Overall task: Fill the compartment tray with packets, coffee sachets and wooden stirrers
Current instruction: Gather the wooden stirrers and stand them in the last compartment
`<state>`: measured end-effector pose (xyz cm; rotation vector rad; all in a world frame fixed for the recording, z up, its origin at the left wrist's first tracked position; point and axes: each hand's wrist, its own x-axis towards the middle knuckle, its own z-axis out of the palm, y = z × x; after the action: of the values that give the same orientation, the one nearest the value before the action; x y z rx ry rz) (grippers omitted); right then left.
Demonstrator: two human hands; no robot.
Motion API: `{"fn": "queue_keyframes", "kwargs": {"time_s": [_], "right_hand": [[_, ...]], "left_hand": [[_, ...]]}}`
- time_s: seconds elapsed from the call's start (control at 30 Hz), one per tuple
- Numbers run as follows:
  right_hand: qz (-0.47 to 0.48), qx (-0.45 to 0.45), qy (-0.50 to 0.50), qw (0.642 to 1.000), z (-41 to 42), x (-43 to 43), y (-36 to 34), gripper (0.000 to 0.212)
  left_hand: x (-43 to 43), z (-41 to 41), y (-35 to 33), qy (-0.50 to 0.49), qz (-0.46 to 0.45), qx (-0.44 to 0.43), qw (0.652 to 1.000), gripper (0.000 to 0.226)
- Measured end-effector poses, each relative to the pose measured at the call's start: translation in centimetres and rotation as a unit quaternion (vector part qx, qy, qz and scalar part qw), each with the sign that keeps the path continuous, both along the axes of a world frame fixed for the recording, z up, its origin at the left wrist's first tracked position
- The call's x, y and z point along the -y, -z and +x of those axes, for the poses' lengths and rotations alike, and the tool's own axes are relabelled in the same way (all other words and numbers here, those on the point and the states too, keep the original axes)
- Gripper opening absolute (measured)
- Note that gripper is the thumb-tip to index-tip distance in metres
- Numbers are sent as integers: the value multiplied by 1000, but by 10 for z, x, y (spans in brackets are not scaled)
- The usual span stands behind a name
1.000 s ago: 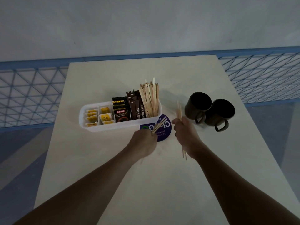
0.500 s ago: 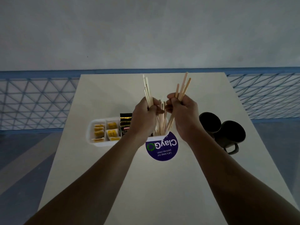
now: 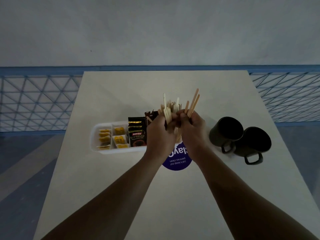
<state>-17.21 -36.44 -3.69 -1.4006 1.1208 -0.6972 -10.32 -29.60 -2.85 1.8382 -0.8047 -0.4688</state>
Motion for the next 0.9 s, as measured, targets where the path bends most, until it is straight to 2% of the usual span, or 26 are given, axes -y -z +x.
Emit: {"fn": "queue_keyframes", "kwargs": {"time_s": [0.2,0.33,0.43,0.63,0.9], "right_hand": [[-68,-101,-60,991,-5,2,5,30],[-122,-184,-90,971,-8,6,7,26],[-168,-222,-114,954,-8,8,6,26],[-194,-233,-132,944,-9,11,-3,12],[-208,-214,-133,945,-10,11,-7,8]], "left_hand": [[5,8,-12,-14,25,55,998,15],[5,14,-23,-13,21,78,997,32],[2,19,-30,-20,11,82,996,34],[-5,32,-38,-30,8,90,996,37],[-19,49,-34,-23,40,91,995,32]]}}
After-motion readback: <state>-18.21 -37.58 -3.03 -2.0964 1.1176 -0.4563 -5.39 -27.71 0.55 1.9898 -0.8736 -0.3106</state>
